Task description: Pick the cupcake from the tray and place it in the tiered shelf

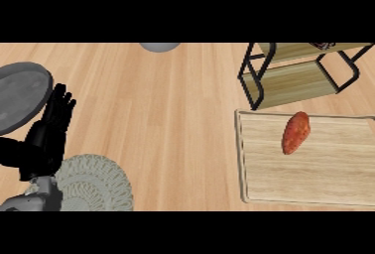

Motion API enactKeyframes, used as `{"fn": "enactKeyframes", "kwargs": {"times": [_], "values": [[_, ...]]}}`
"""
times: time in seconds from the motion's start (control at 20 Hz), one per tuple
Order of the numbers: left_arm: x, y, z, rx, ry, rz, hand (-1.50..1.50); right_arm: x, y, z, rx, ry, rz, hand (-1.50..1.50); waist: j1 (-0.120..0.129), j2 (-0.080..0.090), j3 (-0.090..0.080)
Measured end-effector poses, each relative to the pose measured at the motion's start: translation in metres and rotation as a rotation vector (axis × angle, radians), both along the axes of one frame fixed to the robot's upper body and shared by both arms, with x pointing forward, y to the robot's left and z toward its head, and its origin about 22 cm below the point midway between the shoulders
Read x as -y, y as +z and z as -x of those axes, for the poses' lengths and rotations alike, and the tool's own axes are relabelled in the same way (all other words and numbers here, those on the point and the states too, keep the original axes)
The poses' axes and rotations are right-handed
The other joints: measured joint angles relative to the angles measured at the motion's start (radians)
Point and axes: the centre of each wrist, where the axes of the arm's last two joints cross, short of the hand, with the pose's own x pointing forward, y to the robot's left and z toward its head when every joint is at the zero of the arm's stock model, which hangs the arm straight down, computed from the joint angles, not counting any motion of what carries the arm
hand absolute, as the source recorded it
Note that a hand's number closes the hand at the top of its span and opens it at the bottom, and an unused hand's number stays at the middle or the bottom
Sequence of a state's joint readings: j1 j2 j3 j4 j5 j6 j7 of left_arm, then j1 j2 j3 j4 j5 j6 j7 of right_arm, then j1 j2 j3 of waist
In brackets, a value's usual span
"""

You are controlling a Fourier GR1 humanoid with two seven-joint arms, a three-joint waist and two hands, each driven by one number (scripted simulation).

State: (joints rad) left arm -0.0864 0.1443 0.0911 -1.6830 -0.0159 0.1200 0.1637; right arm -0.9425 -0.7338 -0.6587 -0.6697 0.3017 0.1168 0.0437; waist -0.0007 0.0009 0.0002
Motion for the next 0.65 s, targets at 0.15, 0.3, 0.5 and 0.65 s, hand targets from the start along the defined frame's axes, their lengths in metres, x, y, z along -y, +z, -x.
{"fn": "enactKeyframes", "kwargs": {"times": [0.15, 0.3, 0.5, 0.65], "values": [[0.003, 0.001, 0.001, -0.003, -0.003, 0.003, 0.0, 0.036, 0.001, 0.026, -0.011, -0.023, -0.017, -1.5, 0.001, 0.0, 0.0], [0.001, 0.003, 0.002, -0.004, -0.005, 0.006, 0.0, 0.065, 0.004, 0.052, -0.014, -0.018, -0.023, -1.5, 0.003, 0.001, 0.001], [0.001, 0.001, 0.002, -0.003, -0.008, 0.003, 0.0, 0.091, 0.004, 0.077, -0.02, 0.009, -0.035, -1.5, 0.007, 0.002, 0.001], [0.001, 0.004, 0.0, 0.001, -0.01, 0.001, 0.0, 0.106, 0.001, 0.092, -0.006, 0.026, -0.039, -1.5, 0.01, 0.003, 0.001]]}}
